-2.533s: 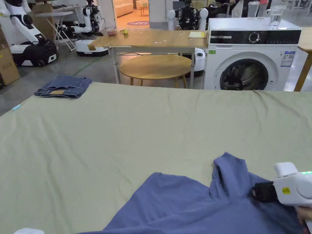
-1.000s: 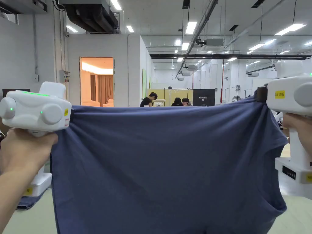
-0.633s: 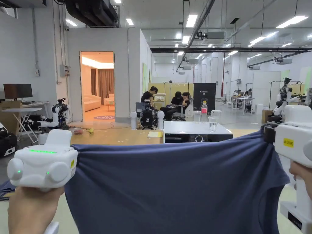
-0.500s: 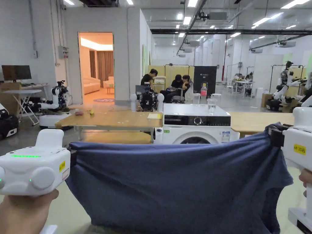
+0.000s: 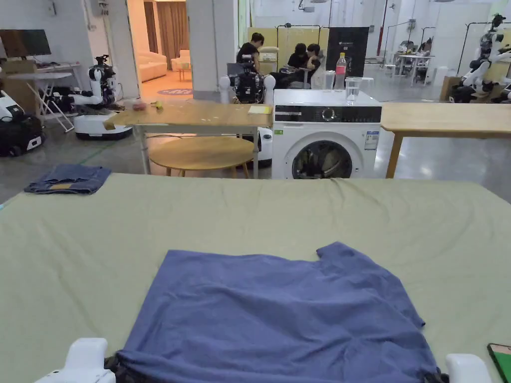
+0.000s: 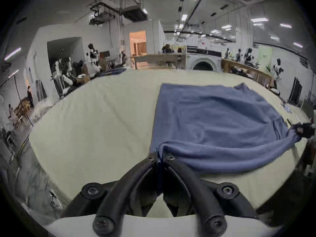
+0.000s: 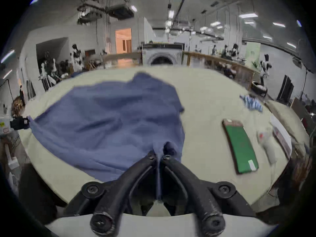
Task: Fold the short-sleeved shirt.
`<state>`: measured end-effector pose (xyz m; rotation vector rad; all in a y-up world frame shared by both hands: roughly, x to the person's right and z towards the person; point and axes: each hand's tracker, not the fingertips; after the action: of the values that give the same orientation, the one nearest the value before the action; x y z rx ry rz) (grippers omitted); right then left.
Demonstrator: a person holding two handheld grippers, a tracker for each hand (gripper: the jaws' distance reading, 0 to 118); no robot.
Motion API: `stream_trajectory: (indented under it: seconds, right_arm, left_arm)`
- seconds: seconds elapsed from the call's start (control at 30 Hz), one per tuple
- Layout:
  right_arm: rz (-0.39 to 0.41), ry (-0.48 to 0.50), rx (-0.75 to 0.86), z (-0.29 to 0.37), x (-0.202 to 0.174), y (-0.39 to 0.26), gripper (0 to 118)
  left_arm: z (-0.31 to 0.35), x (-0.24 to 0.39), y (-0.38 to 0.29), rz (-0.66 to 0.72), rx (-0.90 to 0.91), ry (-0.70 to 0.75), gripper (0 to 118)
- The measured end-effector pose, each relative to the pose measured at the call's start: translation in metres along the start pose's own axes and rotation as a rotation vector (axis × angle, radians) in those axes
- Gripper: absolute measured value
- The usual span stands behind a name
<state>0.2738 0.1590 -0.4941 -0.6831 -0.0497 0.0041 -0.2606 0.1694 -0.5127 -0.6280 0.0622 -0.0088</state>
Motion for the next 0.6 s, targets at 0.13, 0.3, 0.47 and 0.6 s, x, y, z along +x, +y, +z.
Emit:
stream_trajectory:
  seconds: [0.13,0.3,0.47,0.6]
  right_arm:
    - [0.06,0.015,0.006,0.024,-0.02,0.004,100]
    - [0.113,0.1,0.153,0.08,-0.081,0.029,118]
    - [0.022,0.14,0.159,0.089,-0.117,0.026,0]
    - [0.03,0.184,0.136,0.08,-0.118,0.004,0]
  left_arm:
    - [0.04,0.013,0.01,0.003,0.036,0.012,96]
    - [0.092,0.053,0.028,0.016,0.155,-0.114,118]
    - [0.1,0.066,0.007,0.023,0.058,-0.223,0]
    - [0.081,0.027,-0.014,0.045,-0.03,-0.166,0]
